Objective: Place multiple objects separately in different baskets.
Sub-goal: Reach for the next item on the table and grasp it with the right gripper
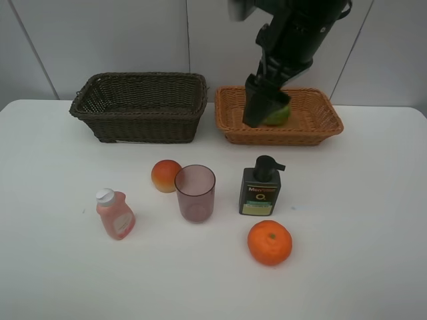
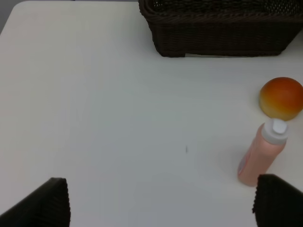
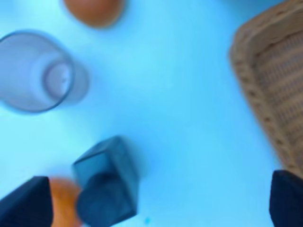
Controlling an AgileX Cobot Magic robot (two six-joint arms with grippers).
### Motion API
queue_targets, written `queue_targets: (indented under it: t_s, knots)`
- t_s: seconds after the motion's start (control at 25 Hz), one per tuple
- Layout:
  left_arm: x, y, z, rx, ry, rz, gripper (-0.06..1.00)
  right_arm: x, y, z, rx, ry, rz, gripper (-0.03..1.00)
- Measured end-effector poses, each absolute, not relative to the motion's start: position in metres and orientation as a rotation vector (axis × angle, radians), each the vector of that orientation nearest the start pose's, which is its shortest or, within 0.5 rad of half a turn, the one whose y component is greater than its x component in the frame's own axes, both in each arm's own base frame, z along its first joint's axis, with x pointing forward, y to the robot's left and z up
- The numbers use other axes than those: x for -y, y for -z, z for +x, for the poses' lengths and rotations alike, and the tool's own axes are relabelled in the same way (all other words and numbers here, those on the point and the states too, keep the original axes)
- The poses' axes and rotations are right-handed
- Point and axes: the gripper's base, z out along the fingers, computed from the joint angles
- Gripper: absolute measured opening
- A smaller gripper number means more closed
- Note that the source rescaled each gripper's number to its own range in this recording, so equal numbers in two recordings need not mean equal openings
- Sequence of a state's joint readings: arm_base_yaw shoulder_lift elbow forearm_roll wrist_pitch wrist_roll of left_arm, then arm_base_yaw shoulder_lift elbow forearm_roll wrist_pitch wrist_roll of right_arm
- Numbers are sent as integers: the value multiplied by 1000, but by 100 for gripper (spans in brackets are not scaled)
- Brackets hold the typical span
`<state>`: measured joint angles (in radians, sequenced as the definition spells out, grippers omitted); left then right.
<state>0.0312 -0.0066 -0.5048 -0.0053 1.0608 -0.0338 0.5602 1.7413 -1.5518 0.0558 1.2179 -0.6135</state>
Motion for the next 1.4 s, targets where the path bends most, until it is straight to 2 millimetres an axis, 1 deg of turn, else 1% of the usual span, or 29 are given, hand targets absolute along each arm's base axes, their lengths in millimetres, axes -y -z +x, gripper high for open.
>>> queue_targets:
  t_s: [0.16,0.36,0.52,0.76,1.08,1.4]
  knots:
    - [1,-279,-6,-2032,8,-66,100,-202,-283,284,-2415,0,-1718,98]
    - [1,-279,-6,-2032,8,-66,100,-206,-261,272,-2376,67,-1833,98]
    - [1,-279,-6,-2032,8,-66,100,-204,-247,273,-2338,118,-1856,98]
    - [1,-279,-6,-2032,8,-66,100,-205,-224,276,-2327,127,-1870,98]
    - [1,-279,-6,-2032,8,-66,100,-208,-201,283,-2334,179,-1927,98]
    - [1,-279,-6,-2032,8,-66,100,-210,-181,287,-2368,183,-1965,98]
